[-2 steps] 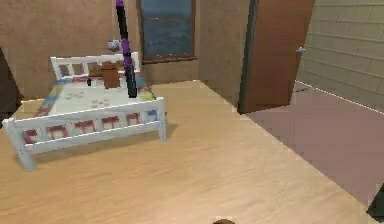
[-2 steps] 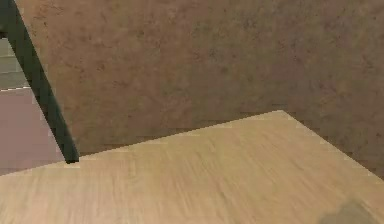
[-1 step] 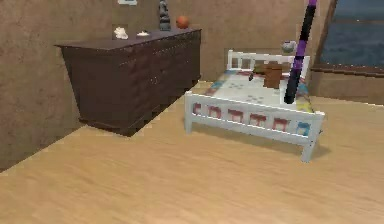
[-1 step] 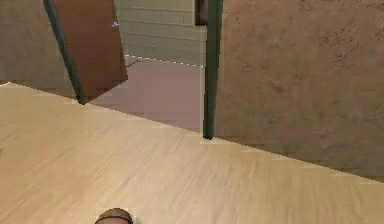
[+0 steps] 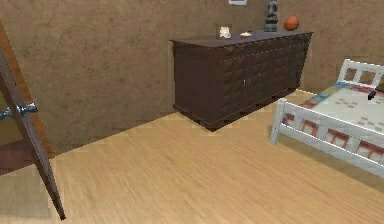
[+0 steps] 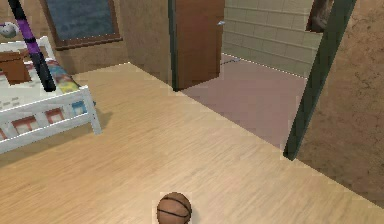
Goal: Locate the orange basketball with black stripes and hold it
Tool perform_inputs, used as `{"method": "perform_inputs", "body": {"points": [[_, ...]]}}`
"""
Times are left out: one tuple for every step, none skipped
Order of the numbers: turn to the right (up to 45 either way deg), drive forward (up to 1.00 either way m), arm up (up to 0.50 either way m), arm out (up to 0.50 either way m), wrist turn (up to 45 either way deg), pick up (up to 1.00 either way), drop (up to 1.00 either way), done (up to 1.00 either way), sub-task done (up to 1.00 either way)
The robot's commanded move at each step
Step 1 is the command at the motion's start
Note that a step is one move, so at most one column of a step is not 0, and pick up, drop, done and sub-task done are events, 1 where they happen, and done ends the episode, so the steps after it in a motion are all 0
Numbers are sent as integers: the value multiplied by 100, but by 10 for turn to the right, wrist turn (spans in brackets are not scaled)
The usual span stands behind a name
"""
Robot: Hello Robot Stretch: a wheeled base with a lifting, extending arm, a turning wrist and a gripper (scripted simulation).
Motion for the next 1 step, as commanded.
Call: {"method": "perform_inputs", "body": {"points": [[0, 0, 18, 0, 0, 0, 0, 0, 0]]}}
